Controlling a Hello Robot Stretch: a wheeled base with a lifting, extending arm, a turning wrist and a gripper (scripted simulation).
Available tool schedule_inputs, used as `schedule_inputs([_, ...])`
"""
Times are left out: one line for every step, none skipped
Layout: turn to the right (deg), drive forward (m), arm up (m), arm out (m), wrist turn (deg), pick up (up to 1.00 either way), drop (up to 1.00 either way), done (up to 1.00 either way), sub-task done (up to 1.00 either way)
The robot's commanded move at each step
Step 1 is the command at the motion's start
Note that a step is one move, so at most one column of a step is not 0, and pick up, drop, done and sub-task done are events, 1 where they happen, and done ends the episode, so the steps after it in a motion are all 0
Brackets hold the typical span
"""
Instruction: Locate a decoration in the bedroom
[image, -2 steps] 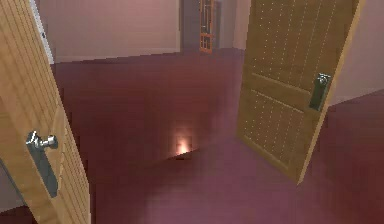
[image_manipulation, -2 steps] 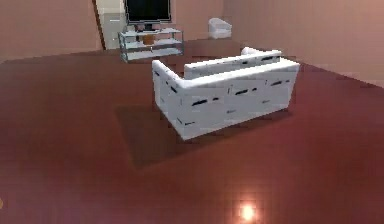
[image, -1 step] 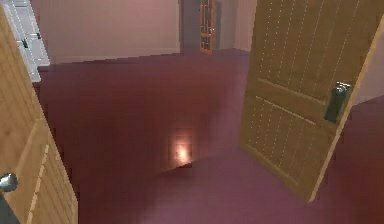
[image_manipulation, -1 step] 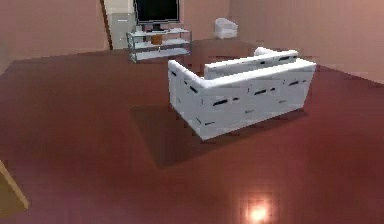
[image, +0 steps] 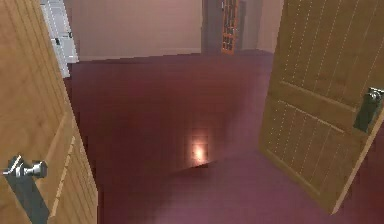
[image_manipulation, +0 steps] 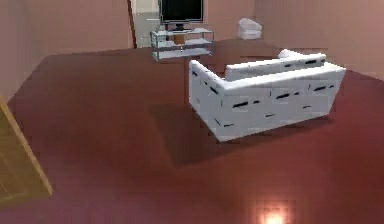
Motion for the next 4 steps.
schedule_inputs([0.0, 1.00, 0.00, 0.00, 0.0, 0.00, 0.00, 0.00, 0.00])
schedule_inputs([-21.0, 0.00, 0.00, 0.00, 0.0, 0.00, 0.00, 0.00, 0.00])
schedule_inputs([0.0, 0.10, 0.00, 0.00, 0.0, 0.00, 0.00, 0.00, 0.00])
schedule_inputs([-24.0, 0.00, 0.00, 0.00, 0.0, 0.00, 0.00, 0.00, 0.00])
